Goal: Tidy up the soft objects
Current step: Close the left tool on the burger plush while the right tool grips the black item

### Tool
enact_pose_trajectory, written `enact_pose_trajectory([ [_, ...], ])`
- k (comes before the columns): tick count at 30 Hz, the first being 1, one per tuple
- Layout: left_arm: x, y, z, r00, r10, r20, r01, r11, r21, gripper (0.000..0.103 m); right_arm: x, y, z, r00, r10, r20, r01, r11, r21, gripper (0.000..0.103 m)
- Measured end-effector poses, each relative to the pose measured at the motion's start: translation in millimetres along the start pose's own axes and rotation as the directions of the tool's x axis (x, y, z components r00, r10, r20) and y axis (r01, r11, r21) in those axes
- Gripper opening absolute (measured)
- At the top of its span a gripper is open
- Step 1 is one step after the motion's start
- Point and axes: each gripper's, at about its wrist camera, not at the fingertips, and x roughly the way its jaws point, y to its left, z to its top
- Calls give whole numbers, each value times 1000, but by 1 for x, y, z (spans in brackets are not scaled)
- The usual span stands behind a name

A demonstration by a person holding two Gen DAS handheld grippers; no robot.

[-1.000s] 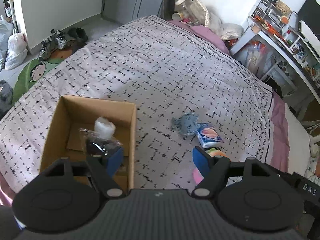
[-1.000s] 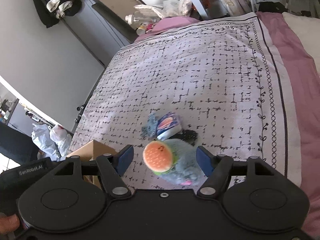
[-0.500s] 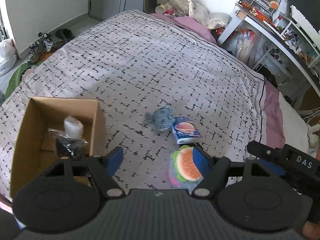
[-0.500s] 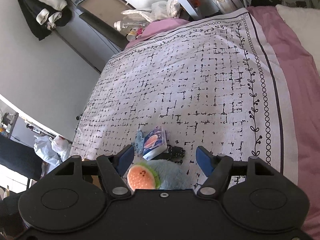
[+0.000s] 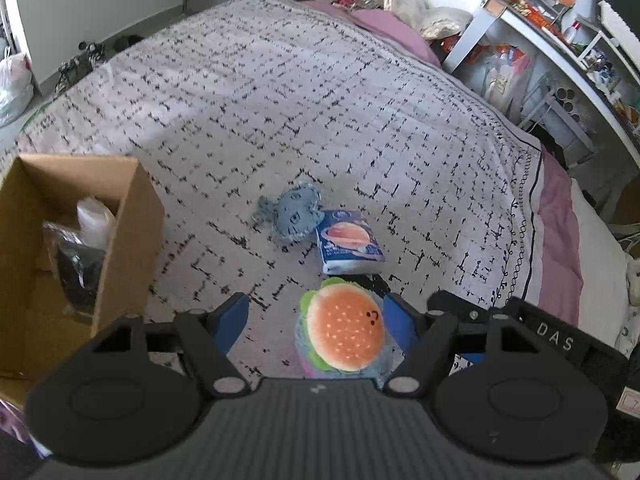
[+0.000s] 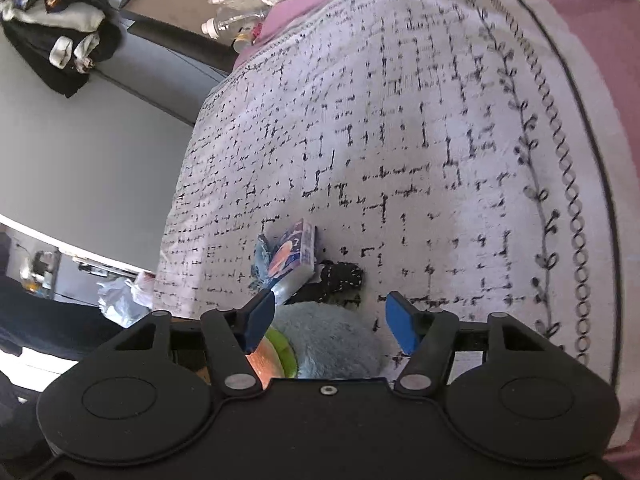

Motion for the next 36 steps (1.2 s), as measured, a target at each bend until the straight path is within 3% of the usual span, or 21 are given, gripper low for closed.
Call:
enact_pose_trajectory([
  [11, 33, -9, -5, 999, 38, -35, -40, 998, -41, 71, 30, -24, 10, 998, 21, -59, -14, 993, 119, 60],
  [13, 37, -9, -5, 999, 33, -33, -34, 999, -37, 63, 35, -26, 11, 998, 22, -62, -13, 991, 134, 60],
  [15, 38, -9, -4, 999, 25, -28, -27, 999, -41, 47, 41, -27, 12, 998, 21, -65, -11, 988, 152, 60],
  [18, 40, -10, 1, 999, 18, -32, -19, 999, -45, 41, 51, -28, 13, 996, 22, -82, -8, 985, 170, 57],
  [24, 42, -6, 11, 999, 11, -40, -13, 999, -39, 39, 70, -32, 14, 993, 38, -110, -13, 974, 227, 45],
  [36, 56, 14, 13, 998, 6, -64, -9, 999, -54, 39, 88, -23, 14, 988, 87, -131, -53, 968, 246, 44],
])
